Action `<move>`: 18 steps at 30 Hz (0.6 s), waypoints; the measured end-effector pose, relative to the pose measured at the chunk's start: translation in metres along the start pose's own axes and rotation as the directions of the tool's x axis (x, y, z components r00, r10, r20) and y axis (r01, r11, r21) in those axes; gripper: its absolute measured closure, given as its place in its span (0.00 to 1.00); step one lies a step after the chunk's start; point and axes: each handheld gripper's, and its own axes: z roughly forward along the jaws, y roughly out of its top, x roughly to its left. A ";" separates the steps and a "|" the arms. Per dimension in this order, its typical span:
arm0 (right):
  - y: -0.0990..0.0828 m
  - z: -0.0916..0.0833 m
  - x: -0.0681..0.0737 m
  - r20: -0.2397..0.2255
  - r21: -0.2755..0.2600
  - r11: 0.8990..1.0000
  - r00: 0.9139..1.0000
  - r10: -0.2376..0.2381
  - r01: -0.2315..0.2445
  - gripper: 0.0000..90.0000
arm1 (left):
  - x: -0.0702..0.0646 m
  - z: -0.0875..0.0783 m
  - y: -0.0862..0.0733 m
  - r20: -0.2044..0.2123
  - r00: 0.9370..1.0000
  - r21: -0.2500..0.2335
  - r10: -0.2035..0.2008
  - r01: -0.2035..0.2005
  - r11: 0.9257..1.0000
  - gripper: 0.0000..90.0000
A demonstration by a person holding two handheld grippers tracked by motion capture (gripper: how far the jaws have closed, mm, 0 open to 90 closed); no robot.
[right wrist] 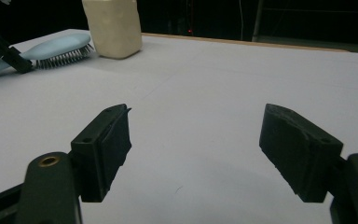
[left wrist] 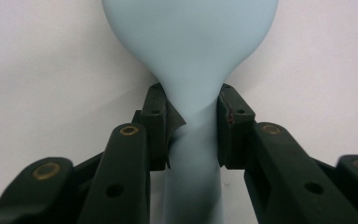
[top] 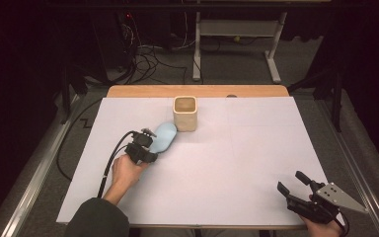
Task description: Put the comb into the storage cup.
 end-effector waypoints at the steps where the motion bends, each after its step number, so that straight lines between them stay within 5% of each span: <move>1: 0.000 0.000 0.000 0.000 0.000 1.000 1.000 0.000 0.000 0.28 | 0.001 0.000 0.000 0.005 1.000 0.000 -0.002 0.002 1.000 0.77; 18: 0.000 0.000 0.000 0.002 0.001 1.000 1.000 0.000 0.000 0.28 | 0.000 -0.004 -0.002 0.021 1.000 -0.019 0.018 -0.018 1.000 0.77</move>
